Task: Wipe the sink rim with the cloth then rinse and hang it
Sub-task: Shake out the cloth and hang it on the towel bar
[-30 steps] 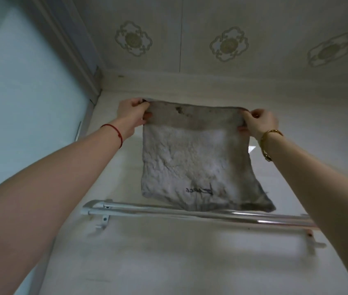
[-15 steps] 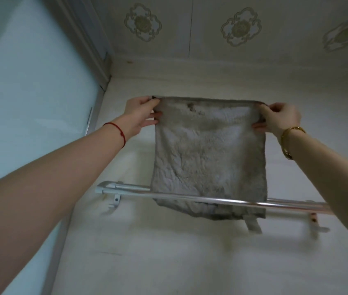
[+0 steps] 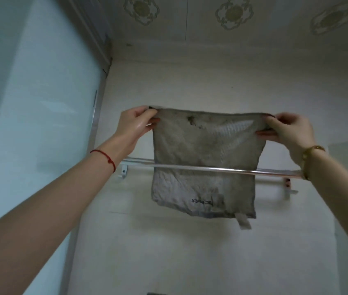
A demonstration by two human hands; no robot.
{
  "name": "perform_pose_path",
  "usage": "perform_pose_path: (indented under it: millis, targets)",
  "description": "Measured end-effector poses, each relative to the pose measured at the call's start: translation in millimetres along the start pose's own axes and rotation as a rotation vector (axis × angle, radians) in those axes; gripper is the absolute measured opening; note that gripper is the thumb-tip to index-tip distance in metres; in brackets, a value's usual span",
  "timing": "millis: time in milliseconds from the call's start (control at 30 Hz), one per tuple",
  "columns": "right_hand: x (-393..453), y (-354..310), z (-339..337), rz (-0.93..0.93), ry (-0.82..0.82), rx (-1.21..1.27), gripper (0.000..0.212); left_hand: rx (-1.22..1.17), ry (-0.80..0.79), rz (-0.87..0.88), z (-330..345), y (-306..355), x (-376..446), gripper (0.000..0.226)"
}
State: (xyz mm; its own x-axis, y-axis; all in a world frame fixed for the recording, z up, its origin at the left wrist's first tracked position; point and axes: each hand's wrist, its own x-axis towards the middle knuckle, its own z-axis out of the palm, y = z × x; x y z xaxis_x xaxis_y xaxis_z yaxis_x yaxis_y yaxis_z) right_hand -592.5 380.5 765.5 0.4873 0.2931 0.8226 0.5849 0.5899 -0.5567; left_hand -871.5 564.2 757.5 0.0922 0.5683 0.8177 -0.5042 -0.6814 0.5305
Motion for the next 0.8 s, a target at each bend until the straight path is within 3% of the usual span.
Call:
perform_pose_path:
  millis: [133, 267, 333, 400, 533, 667, 800]
  targets:
    - [-56.6, 17.0, -15.4, 0.014, -0.059, 0.033, 0.003, -0.067, -0.003, 0.011, -17.1, -8.8, -63.2, 0.034]
    - [-102.5, 41.0, -20.0, 0.124, -0.119, 0.094, 0.023, -0.081, 0.012, -0.048, -23.2, -37.2, -110.9, 0.039]
    - [-119.6, 49.6, -18.8, 0.203, -0.142, 0.252, 0.035, -0.052, 0.084, -0.1, -21.8, -56.0, -128.8, 0.026]
    - [-132.2, 61.5, -15.6, 0.285, -0.09, 0.374, 0.039, 0.032, 0.145, -0.186, -21.1, -78.9, -145.0, 0.022]
    - [-142.8, 96.3, -6.9, 0.414, 0.113, 0.176, 0.028, -0.015, 0.241, -0.411, -19.1, -115.3, -153.7, 0.055]
    - [-136.0, 121.2, -1.1, 0.536, 0.087, 0.178, 0.048, -0.166, 0.072, -0.51, -17.1, -129.6, -140.4, 0.069]
    - [-127.5, 138.3, 3.9, 0.559, -0.055, 0.275, 0.031, -0.12, -0.047, -0.505, -22.0, -137.3, -125.5, 0.054]
